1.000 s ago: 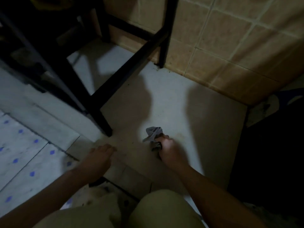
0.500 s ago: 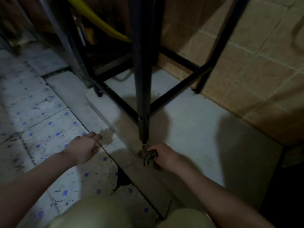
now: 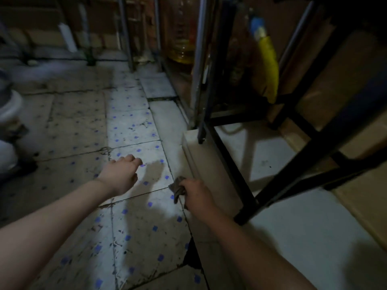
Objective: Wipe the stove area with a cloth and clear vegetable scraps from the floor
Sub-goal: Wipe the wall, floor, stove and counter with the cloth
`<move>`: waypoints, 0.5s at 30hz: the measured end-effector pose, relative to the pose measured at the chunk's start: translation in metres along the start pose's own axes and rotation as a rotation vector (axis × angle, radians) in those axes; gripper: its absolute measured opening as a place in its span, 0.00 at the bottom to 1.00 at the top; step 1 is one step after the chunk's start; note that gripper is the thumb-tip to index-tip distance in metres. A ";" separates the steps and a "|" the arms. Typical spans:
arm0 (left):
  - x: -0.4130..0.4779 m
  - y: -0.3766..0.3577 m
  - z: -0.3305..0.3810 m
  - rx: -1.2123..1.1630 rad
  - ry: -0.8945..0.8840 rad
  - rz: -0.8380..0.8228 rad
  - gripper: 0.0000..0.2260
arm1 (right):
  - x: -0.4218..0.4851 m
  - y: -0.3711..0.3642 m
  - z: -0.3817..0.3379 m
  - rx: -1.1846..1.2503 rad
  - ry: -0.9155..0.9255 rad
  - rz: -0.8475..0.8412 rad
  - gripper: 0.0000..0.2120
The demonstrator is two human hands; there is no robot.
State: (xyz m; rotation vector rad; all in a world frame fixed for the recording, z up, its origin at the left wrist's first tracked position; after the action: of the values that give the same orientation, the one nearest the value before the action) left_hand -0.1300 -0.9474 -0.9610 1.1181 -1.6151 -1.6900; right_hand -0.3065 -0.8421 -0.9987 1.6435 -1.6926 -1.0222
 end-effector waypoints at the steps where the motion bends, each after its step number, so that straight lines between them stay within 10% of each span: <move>1: -0.003 0.008 -0.011 -0.008 0.020 -0.010 0.18 | 0.006 0.007 -0.011 0.011 0.002 -0.001 0.12; 15: -0.067 0.209 -0.091 -0.128 0.125 -0.005 0.17 | 0.007 0.149 -0.202 -0.073 -0.003 -0.107 0.22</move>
State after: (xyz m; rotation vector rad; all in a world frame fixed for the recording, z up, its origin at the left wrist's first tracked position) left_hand -0.0520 -0.9670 -0.7376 1.1416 -1.4085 -1.6670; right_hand -0.2248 -0.8828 -0.7650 1.7012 -1.5644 -1.1251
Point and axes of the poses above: each hand's wrist, its own x-axis towards the middle knuckle, its own y-axis out of the back of the hand, z = x × y, the point moved 7 cm from there along x, towards the middle knuckle, and after that the axes turned 3 degrees about x, right-handed, at the moved point
